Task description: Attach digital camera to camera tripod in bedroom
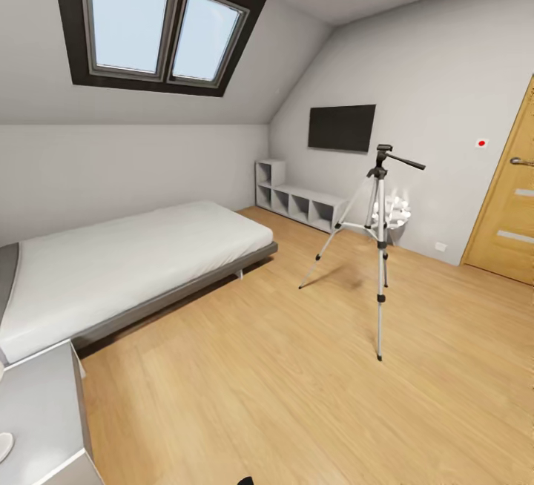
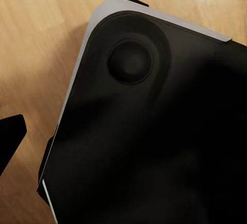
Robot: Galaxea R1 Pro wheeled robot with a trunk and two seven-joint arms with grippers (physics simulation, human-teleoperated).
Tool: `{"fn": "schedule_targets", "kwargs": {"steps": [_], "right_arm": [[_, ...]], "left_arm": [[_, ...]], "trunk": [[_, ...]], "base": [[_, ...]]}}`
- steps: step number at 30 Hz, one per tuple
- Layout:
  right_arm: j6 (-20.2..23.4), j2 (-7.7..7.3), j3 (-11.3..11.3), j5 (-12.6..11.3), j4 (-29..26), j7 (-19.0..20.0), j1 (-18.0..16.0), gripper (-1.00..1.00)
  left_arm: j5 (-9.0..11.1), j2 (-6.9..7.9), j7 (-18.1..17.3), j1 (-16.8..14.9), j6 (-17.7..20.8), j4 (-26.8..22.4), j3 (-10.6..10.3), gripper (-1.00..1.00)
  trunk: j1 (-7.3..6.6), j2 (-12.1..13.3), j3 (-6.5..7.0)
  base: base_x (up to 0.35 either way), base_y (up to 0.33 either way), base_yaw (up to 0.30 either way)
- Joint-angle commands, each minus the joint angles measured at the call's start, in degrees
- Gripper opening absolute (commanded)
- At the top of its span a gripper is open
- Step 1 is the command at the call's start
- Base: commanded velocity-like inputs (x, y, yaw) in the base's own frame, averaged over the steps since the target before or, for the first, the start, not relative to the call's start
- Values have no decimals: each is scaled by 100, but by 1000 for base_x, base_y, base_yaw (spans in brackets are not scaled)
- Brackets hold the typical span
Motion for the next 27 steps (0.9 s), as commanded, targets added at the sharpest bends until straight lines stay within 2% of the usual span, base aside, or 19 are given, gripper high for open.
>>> {"fn": "schedule_targets", "kwargs": {"steps": [1, 27], "right_arm": [[-17, -2, -5, 51, 1, 3, 0, 100], [-27, -5, 46, 70, 1, 56, -1, 100]], "left_arm": [[17, -2, 4, 1, -9, -4, 6, 100], [17, 0, 8, 1, -9, -5, 6, 100]], "trunk": [[0, -2, -4], [0, -2, -4]], "base": [[0, 0, -31], [0, 0, -5]]}}
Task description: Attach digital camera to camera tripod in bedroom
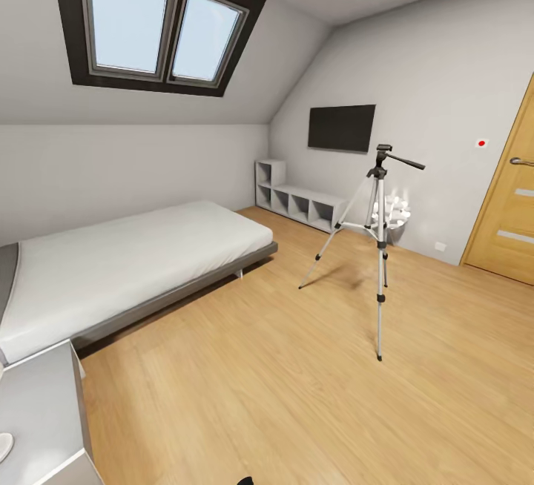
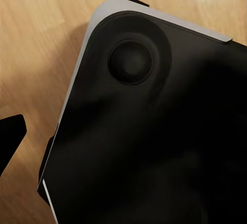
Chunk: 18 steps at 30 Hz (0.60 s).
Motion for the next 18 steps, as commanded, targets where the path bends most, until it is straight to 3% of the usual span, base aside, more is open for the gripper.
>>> {"fn": "schedule_targets", "kwargs": {"steps": [1, 11, 18], "right_arm": [[-19, -2, -2, 45, 1, 0, 0, 100], [-23, 3, -11, 37, 1, -9, 1, 100], [-15, 6, -49, 10, 1, -25, 0, 100]], "left_arm": [[17, 0, 3, 1, -9, -4, 6, 100], [18, 0, 3, 1, -9, -5, 7, 100], [17, -8, 3, 1, -9, -3, 7, 100]], "trunk": [[0, -2, -4], [0, -2, -4], [0, -2, -4]], "base": [[0, 0, 0], [0, 0, -13], [0, 0, -215]]}}
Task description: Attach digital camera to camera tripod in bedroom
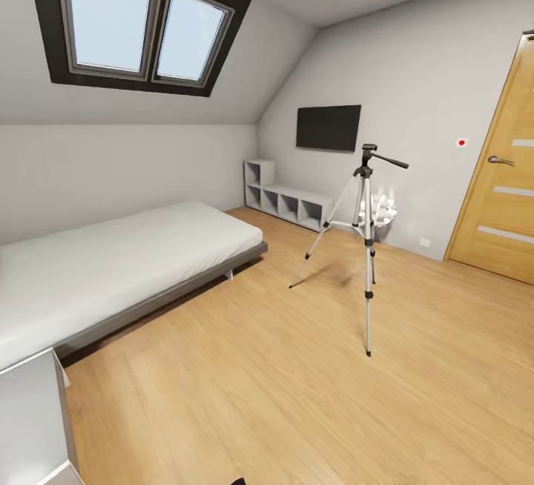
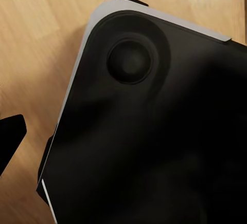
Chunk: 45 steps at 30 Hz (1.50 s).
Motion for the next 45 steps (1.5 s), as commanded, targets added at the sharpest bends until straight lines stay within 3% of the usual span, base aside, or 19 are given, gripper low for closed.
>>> {"fn": "schedule_targets", "kwargs": {"steps": [1, 25, 45], "right_arm": [[-16, -1, -5, 50, 1, -1, -1, 100], [-16, -1, 5, 76, 1, -1, -3, 100], [-9, -1, 31, 78, 1, -1, -2, 100]], "left_arm": [[16, 0, 3, 1, -11, -3, 6, 100], [20, 4, 3, 1, -11, -4, 7, 100], [16, 4, -5, 1, -11, -10, 6, 100]], "trunk": [[0, -2, -4], [0, -2, -4], [0, -2, -4]], "base": [[0, 0, -280], [0, 0, -278], [115, 0, -27]]}}
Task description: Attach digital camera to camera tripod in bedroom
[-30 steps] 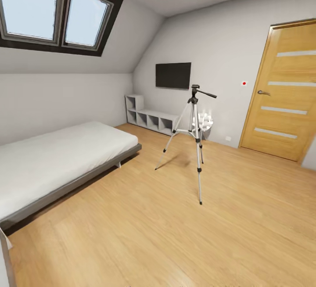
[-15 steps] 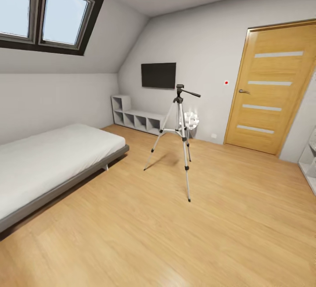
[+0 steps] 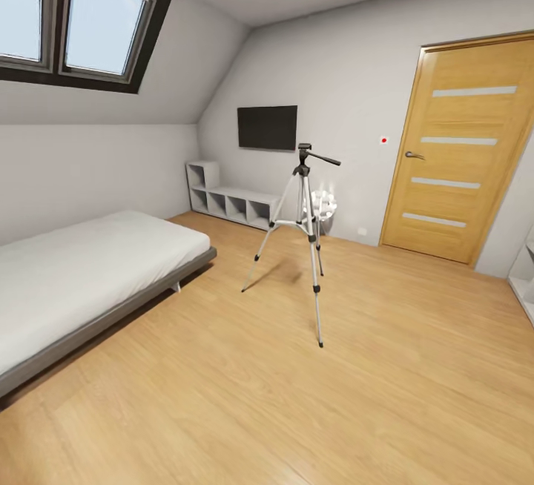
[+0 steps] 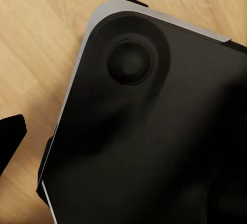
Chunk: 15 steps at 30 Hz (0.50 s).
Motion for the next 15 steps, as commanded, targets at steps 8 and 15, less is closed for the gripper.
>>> {"fn": "schedule_targets", "kwargs": {"steps": [8, 15], "right_arm": [[-11, 1, 9, 52, 1, -27, -1, 100], [30, -16, 16, 96, -17, -23, -4, 100]], "left_arm": [[21, 2, 8, 1, -9, 1, 6, 100], [20, 81, 23, 1, -5, -42, 1, 100]], "trunk": [[0, -2, -4], [0, -2, -4]], "base": [[3, 0, 0], [0, 0, 0]]}}
